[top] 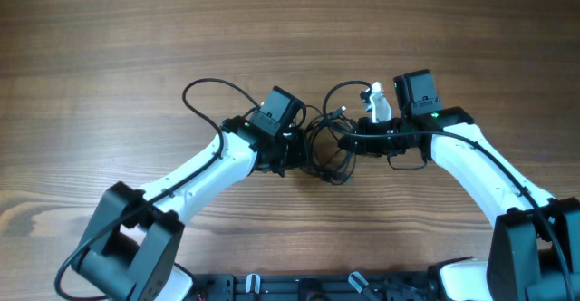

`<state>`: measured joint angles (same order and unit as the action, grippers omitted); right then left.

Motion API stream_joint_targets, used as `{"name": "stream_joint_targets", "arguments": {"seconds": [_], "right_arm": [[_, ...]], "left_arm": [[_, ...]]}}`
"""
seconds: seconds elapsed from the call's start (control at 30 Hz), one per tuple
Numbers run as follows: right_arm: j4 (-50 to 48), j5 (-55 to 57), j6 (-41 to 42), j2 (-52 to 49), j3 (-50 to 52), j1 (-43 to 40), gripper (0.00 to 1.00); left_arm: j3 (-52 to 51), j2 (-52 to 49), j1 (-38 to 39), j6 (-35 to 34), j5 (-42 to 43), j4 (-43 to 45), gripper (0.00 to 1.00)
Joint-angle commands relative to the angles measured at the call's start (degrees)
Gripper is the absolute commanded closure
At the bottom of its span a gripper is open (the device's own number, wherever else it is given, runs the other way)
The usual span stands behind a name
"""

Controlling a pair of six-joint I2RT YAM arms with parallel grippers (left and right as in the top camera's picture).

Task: Untangle cables

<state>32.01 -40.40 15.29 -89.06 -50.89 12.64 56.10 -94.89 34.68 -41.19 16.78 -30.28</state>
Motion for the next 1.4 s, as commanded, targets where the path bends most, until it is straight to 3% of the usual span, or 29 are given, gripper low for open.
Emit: {"name": "stream_joint_targets", "arguments": {"seconds": [0.0, 0.1, 0.3, 0.9, 1.13, 1.37], "right_arm": [[-0.5, -2.6, -0.3, -0.8, -0.2, -0.1, 0.96], [-0.5, -2.6, -0.3, -0.8, -0.2, -0.1, 0.96], [-0.4, -2.5, -0.3, -0.8, -0.1, -0.1, 0.96], [-0.2, -1.4, -0.1, -0.8, -0.1, -0.1, 0.96], [-0.2, -1.4, -0.1, -0.8, -0.2, -0.1, 0.96], [-0.2, -1.4, -0.1, -0.8, -0.2, -0.1, 0.96]], "left_arm": [[-0.3, -1.1, 0.2, 0.2, -0.8, 0.6, 0.77], [-0.3, -1.1, 0.2, 0.2, -0.8, 1.5, 0.88], [-0.3, -1.0, -0.8, 0.2, -0.8, 2.3, 0.96], [-0.3, 2.3, -9.9, 0.4, 1.8, 0.7, 0.96], [-0.3, 2.3, -9.0, 0.4, 1.8, 0.5, 0.86], [-0.3, 2.3, -8.5, 0.4, 1.8, 0.6, 0.87]]}}
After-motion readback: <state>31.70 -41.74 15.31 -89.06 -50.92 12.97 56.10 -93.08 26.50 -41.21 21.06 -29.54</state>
